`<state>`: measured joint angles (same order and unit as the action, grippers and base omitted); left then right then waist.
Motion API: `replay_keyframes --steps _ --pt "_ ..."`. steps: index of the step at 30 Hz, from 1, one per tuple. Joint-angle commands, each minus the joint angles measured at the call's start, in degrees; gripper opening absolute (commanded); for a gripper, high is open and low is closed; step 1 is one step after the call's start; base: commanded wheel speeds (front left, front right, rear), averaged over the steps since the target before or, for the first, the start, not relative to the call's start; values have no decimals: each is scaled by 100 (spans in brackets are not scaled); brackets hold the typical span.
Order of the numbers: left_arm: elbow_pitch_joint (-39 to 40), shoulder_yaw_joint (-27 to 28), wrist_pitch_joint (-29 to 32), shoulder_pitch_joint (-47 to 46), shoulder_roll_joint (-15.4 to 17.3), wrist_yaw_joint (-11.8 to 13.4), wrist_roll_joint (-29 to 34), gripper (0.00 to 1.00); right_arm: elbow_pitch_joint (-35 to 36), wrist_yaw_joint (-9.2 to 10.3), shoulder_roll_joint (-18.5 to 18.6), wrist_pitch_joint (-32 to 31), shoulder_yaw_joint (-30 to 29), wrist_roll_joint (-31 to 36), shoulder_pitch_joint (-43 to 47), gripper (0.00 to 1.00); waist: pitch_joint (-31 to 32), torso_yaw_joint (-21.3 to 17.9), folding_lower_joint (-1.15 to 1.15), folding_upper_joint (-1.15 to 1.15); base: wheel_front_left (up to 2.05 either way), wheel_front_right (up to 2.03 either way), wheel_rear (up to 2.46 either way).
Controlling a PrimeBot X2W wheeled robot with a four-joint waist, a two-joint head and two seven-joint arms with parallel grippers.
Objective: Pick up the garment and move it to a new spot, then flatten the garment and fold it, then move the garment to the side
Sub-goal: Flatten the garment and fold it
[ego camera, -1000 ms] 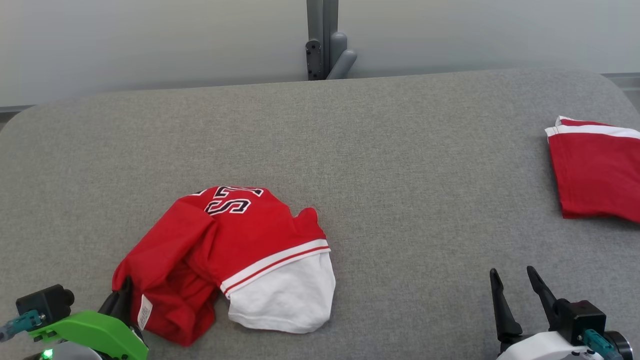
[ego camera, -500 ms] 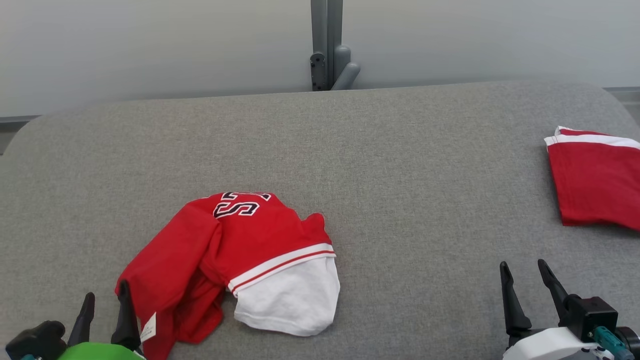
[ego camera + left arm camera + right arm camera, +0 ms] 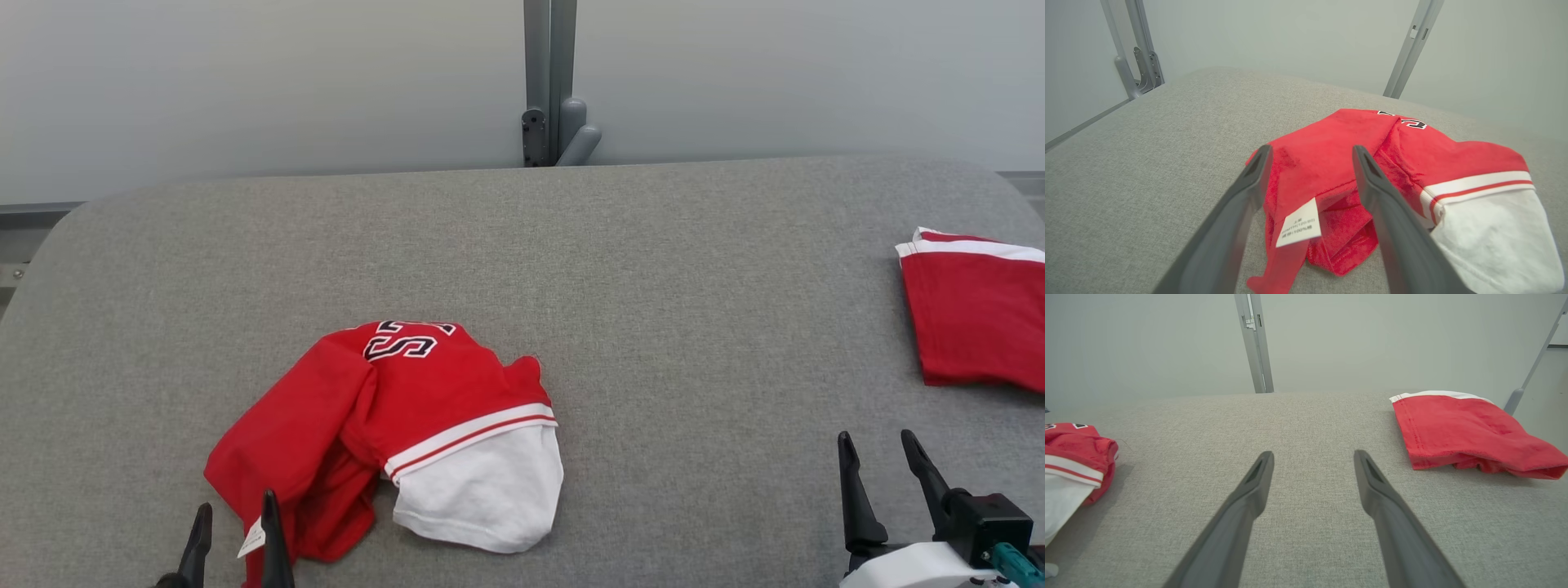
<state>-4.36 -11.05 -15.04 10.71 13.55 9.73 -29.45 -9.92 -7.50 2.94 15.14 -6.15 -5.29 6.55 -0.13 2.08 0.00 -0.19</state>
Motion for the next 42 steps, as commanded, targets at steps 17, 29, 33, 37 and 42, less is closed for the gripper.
replay_keyframes --steps 17,29,33,37,42 --pt "127 949 -16 322 -1010 -1361 1946 100 38 3 5 -2 -144 78 392 100 135 34 0 19 0 0 0" --pt "94 944 -16 195 -1063 -1528 1916 100 84 3 5 -1 137 27 422 100 178 -139 0 19 0 0 0" --pt "79 912 -17 179 -1064 -1511 1883 100 111 3 5 -2 148 30 384 100 165 -150 0 19 0 0 0" --pt "65 911 -17 156 -1064 -1483 1858 100 177 3 4 -1 210 114 336 100 160 -129 0 19 0 0 0" --pt "135 1022 -16 174 -1062 -1417 1820 100 257 3 0 -2 775 -3 118 100 147 -91 0 19 0 0 0"
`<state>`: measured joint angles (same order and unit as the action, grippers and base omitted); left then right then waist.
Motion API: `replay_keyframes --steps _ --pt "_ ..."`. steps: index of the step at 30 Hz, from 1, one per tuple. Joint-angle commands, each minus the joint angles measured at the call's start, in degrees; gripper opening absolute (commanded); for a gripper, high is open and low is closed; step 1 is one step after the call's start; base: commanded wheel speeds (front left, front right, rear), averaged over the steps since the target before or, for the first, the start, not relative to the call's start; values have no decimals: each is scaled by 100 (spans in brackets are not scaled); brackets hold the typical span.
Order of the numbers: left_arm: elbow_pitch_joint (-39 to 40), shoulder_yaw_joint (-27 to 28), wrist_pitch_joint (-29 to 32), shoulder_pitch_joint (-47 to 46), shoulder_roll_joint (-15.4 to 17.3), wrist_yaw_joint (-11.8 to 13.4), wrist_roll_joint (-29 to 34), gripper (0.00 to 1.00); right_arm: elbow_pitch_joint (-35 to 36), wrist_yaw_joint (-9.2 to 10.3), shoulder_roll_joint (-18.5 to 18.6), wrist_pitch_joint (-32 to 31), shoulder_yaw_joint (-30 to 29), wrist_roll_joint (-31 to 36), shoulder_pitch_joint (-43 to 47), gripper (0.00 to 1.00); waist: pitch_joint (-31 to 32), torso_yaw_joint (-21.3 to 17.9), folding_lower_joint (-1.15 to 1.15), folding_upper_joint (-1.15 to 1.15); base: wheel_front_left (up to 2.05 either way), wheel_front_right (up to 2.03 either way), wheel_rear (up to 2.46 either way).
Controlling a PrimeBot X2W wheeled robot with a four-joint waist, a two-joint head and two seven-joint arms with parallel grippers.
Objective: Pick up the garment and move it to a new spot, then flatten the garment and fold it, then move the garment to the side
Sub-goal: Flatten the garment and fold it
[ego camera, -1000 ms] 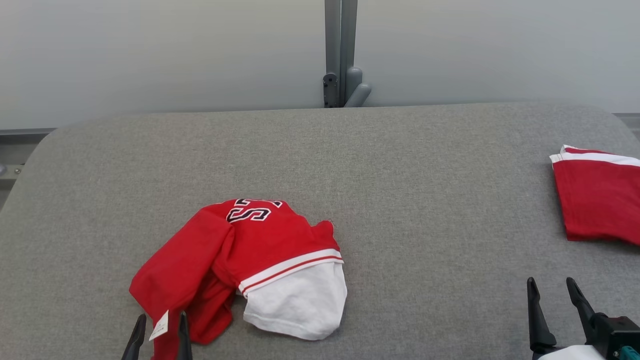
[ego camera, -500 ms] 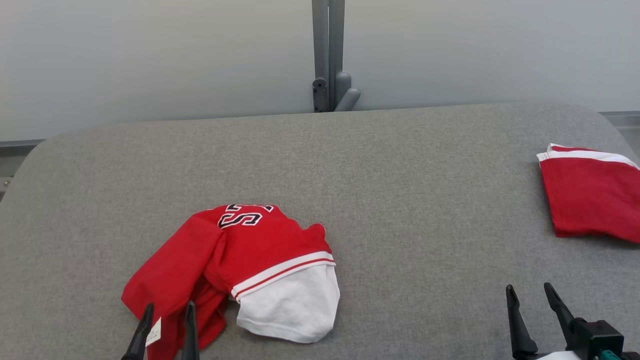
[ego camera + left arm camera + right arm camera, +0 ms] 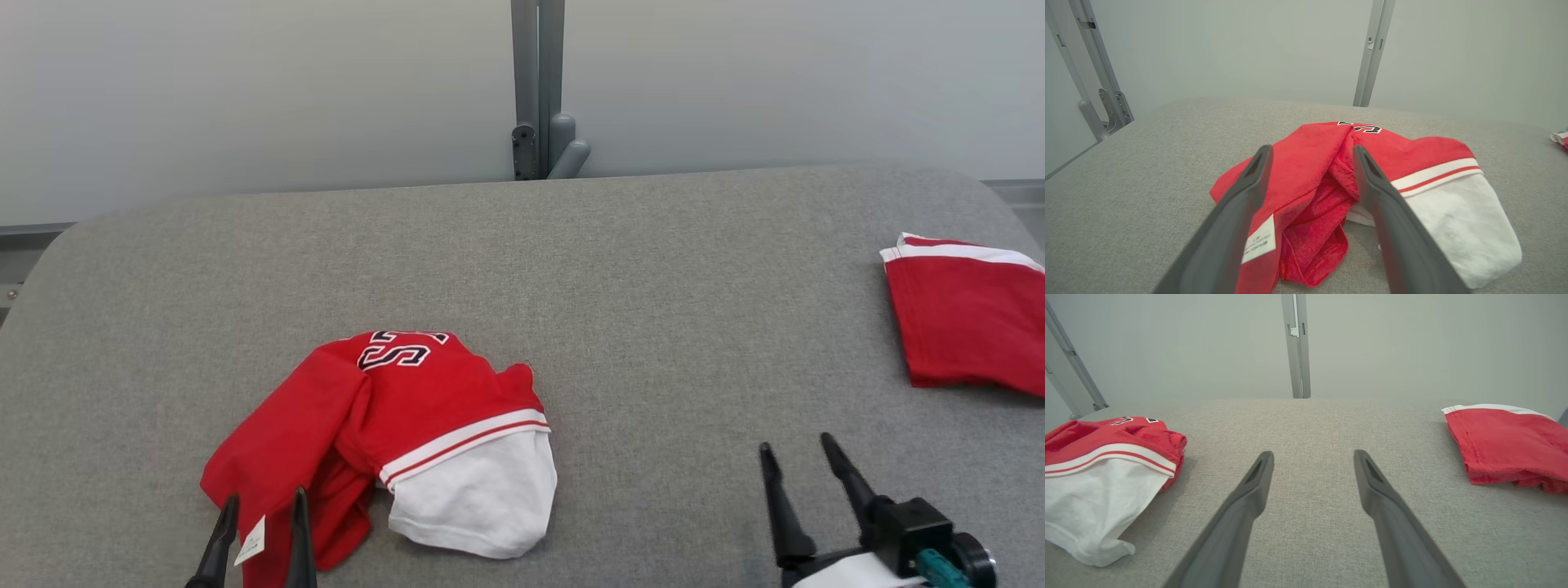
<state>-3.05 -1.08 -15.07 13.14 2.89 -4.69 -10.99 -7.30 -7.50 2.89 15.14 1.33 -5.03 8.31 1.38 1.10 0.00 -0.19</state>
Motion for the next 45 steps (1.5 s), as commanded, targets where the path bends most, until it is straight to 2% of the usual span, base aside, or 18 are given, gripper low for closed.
replay_keyframes --steps 1,5,14,19,27,29,31,33,35,36,45 --pt "-49 21 -6 -46 2 20 -18 100 -77 3 7 -2 227 -52 -117 100 -14 21 0 19 0 0 0" --pt "-357 -37 -7 -74 3 -77 130 100 -576 4 145 -2 1219 -203 -514 100 -65 106 0 19 0 0 0" --pt "-1237 -62 -7 -519 50 -151 331 100 -1649 4 217 -456 3249 -1238 -1595 100 -360 310 0 19 0 0 0" --pt "-1512 53 -6 -754 92 -159 366 100 -2090 4 177 -587 3689 -1569 -1967 100 -454 368 0 19 0 0 0" --pt "-1759 184 -7 -879 89 -141 410 100 -2687 3 50 -535 3823 -2007 -2295 100 -484 417 0 19 0 0 0" --pt "-1888 207 -7 -895 98 -148 413 100 -2810 3 40 -500 3882 -2139 -2379 91 -476 419 0 19 0 0 0" --pt "-1983 226 -7 -944 121 -166 416 100 -2906 3 34 -442 3936 -2253 -2451 90 -472 414 0 19 0 0 0" --pt "-2061 248 -6 -992 132 -185 392 100 -2978 3 23 -397 3998 -2373 -2525 74 -465 411 0 19 0 0 0" --pt "-2108 284 -7 -1045 137 -179 368 100 -3015 3 18 -342 4043 -2557 -2583 20 -452 406 0 19 0 0 0" --pt "-2125 300 -7 -1073 147 -187 363 100 -3021 3 15 -310 4061 -2630 -2618 0 -443 402 0 19 0 0 0" --pt "-2307 264 -7 -1128 223 -236 400 100 -3171 4 193 -88 3631 -2969 -2966 0 -357 267 0 19 0 0 0"
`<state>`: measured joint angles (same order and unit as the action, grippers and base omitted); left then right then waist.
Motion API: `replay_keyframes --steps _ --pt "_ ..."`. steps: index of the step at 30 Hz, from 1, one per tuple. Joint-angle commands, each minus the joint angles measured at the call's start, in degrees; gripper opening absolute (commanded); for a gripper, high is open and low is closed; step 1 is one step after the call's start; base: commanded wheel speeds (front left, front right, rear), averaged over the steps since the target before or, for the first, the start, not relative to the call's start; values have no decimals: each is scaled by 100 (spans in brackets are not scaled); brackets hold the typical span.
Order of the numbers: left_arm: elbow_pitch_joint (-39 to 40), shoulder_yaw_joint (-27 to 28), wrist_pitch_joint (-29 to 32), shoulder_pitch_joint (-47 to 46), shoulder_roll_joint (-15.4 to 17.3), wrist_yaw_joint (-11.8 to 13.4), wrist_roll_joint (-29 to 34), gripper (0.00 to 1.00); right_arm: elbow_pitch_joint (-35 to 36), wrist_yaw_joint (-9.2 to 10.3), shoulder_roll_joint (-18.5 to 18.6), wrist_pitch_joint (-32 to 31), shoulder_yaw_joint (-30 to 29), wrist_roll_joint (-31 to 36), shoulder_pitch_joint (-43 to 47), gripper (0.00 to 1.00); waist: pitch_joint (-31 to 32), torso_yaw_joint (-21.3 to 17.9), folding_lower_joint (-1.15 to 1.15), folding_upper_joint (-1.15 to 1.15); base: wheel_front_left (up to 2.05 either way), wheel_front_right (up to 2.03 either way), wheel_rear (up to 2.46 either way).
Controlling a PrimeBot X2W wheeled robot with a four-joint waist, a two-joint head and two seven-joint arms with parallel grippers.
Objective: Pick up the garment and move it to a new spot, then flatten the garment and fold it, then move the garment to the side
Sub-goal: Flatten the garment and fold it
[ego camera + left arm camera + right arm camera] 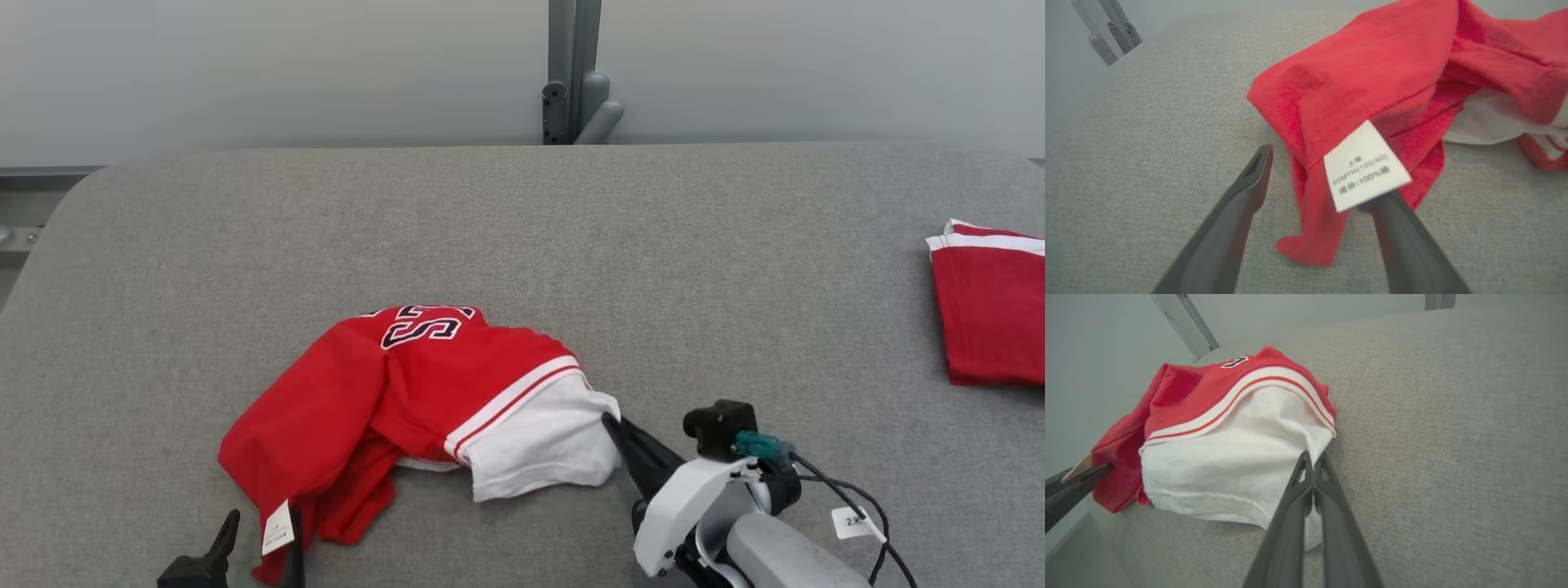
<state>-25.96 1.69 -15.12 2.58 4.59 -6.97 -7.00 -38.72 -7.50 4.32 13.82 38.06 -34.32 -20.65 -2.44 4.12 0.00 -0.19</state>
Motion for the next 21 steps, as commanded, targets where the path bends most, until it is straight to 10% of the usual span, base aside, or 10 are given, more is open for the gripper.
replay_keyframes --steps 1,13,17,21 --pt "-44 -30 -2 -66 56 -12 8 100 -35 3 85 52 -93 -51 -106 0 36 -55 0 19 0 0 0" --pt "-328 -259 -1 18 83 -50 -87 100 -102 4 269 125 -605 -44 -190 0 145 -171 0 19 0 0 0" --pt "-505 -384 -2 30 134 -57 -210 0 -48 4 361 138 -877 0 -233 0 136 -182 0 19 0 0 0" --pt "-527 -673 -2 -5 229 -55 -430 0 43 4 463 139 -1107 13 -286 0 122 -191 0 19 0 0 0"
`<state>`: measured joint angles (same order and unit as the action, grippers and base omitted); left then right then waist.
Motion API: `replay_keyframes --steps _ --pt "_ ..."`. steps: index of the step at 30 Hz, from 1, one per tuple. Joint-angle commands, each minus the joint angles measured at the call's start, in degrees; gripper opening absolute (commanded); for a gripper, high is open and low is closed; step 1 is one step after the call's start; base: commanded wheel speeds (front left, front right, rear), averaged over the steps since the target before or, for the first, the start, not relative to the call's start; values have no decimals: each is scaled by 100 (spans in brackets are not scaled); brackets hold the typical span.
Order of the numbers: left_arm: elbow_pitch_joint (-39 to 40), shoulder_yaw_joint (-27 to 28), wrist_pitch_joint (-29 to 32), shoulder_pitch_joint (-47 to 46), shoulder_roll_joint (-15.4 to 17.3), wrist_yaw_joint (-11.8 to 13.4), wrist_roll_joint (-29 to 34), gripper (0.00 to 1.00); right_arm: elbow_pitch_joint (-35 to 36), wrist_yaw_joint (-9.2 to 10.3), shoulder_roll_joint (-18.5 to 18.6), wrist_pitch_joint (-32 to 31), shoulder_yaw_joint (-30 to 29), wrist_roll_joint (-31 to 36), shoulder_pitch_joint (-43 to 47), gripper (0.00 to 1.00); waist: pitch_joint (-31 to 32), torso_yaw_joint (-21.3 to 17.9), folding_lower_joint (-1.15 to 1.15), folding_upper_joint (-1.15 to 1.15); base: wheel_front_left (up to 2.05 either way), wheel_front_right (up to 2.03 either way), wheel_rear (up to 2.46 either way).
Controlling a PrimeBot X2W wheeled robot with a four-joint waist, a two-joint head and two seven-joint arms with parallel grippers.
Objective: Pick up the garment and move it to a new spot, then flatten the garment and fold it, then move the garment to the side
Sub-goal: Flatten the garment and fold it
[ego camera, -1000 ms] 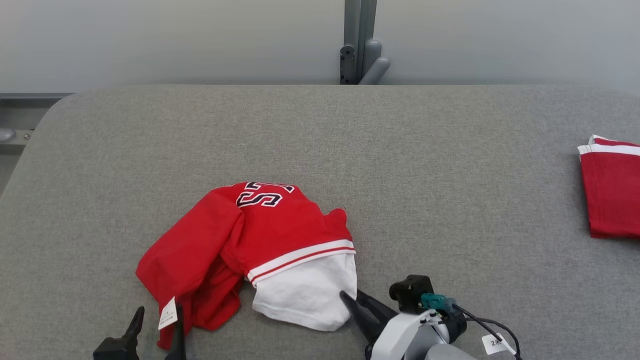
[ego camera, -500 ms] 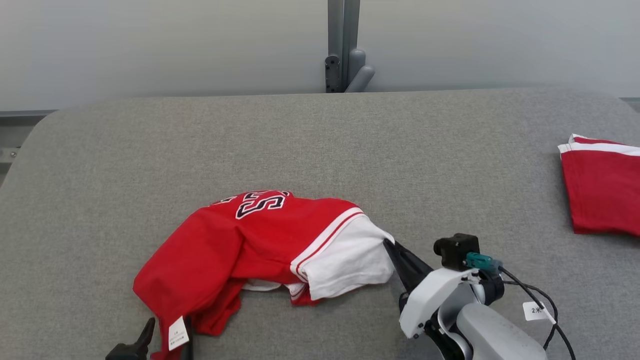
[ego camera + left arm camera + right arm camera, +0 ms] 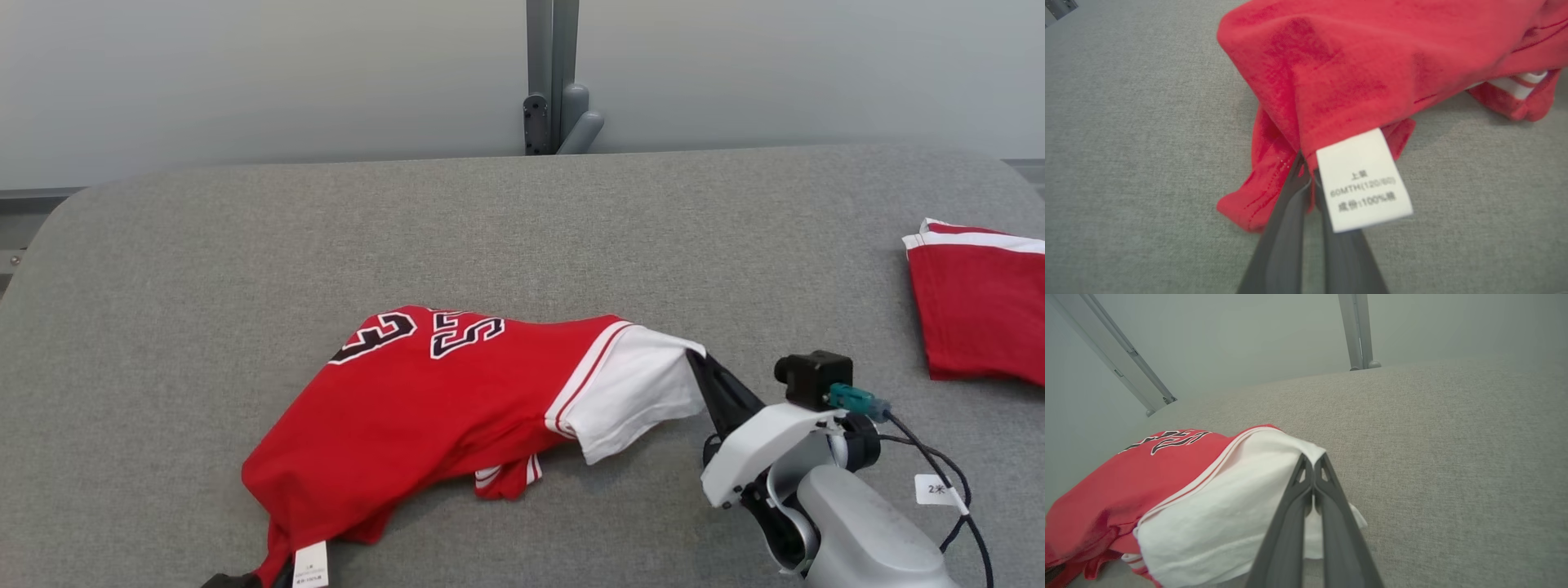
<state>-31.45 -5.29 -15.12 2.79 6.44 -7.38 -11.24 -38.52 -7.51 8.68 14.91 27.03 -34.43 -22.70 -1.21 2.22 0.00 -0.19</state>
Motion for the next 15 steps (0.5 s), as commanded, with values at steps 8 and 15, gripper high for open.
replay_keyframes --steps 8,15 --pt "1038 -666 52 -102 481 -13 -513 0 931 5 484 19 -812 -189 -62 0 -11 -102 0 19 0 0 0" --pt "4163 -969 1431 -435 1098 -5 -859 0 2924 4 1071 -751 -1832 -525 89 0 -246 -144 0 19 0 0 0"
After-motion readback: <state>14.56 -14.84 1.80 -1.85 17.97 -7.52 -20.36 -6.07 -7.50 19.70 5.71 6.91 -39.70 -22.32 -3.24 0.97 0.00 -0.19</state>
